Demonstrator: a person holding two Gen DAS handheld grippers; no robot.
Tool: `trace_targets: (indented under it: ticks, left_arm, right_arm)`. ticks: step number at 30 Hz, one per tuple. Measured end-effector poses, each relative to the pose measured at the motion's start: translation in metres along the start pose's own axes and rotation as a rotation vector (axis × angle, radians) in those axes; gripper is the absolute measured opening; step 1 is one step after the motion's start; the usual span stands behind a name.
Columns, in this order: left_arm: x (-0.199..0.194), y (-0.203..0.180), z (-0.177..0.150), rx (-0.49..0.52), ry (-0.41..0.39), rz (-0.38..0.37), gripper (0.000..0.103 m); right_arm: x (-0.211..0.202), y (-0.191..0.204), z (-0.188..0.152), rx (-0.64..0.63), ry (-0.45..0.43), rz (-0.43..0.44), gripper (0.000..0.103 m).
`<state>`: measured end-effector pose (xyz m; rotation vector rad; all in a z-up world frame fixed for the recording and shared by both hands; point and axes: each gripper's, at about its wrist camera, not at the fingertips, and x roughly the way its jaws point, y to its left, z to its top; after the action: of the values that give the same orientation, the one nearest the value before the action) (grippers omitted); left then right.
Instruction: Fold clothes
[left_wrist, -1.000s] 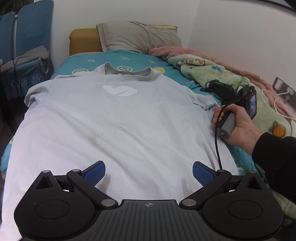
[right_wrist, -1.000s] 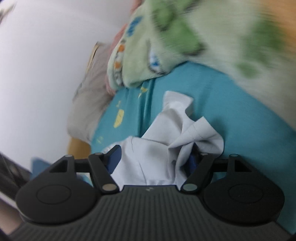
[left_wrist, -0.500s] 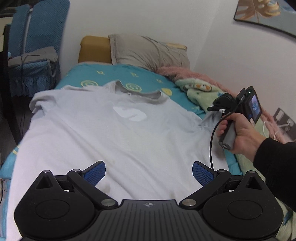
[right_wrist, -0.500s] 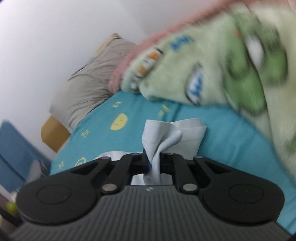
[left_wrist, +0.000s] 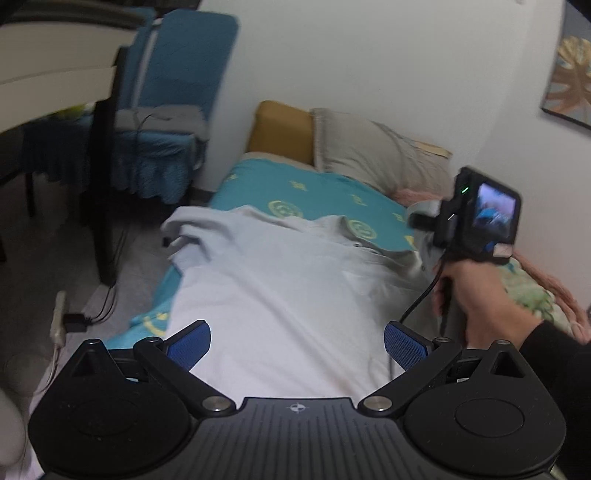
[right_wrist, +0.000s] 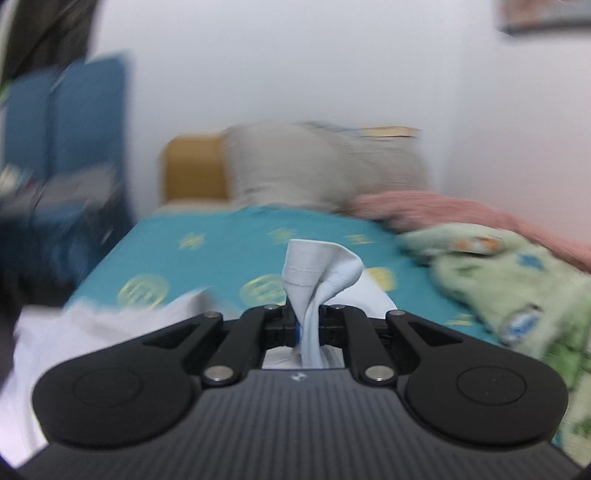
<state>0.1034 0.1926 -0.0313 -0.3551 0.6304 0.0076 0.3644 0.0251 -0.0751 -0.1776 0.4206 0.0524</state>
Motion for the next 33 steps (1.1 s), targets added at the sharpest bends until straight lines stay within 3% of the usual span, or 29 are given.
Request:
trace_targets:
  ticks: [4, 9, 11, 12, 13, 19, 25, 29, 33]
  left_arm:
    - [0.016, 0.022, 0.002, -0.054, 0.035, 0.025, 0.101]
    - [0.042, 0.037, 0.001, -0.094, 0.093, 0.057, 0.101]
    - [0.049, 0.037, 0.0, -0.095, 0.11, 0.051, 0.101]
    - [0.051, 0.035, -0.001, -0.087, 0.115, 0.049, 0.101]
    - [0.052, 0.032, -0.002, -0.075, 0.117, 0.048, 0.101]
    - [0.044, 0.012, -0.009, 0.007, 0.089, 0.06, 0.101]
    - [0.026, -0.01, -0.022, 0.095, 0.089, 0.074, 0.101]
    - [0.011, -0.037, -0.036, 0.177, 0.102, 0.037, 0.101]
    - [-0.002, -0.068, -0.059, 0.239, 0.15, -0.04, 0.1]
  right_arm:
    - [0.031, 0.053, -0.026, -0.074, 0.075, 0.042, 0.009]
    - [0.045, 0.062, -0.038, -0.06, 0.143, 0.073, 0.013]
    - [0.045, 0.057, -0.037, -0.04, 0.174, 0.097, 0.044]
    - [0.039, 0.055, -0.037, -0.033, 0.168, 0.107, 0.067]
    - [0.029, 0.049, -0.035, -0.016, 0.152, 0.126, 0.081]
    - [-0.062, -0.004, -0.022, 0.149, 0.125, 0.239, 0.082]
    - [-0.193, -0.071, -0.038, 0.233, 0.149, 0.227, 0.082]
    - [-0.267, -0.112, -0.064, 0.328, 0.185, 0.2, 0.082]
    - [-0.31, -0.142, -0.09, 0.416, 0.164, 0.209, 0.082]
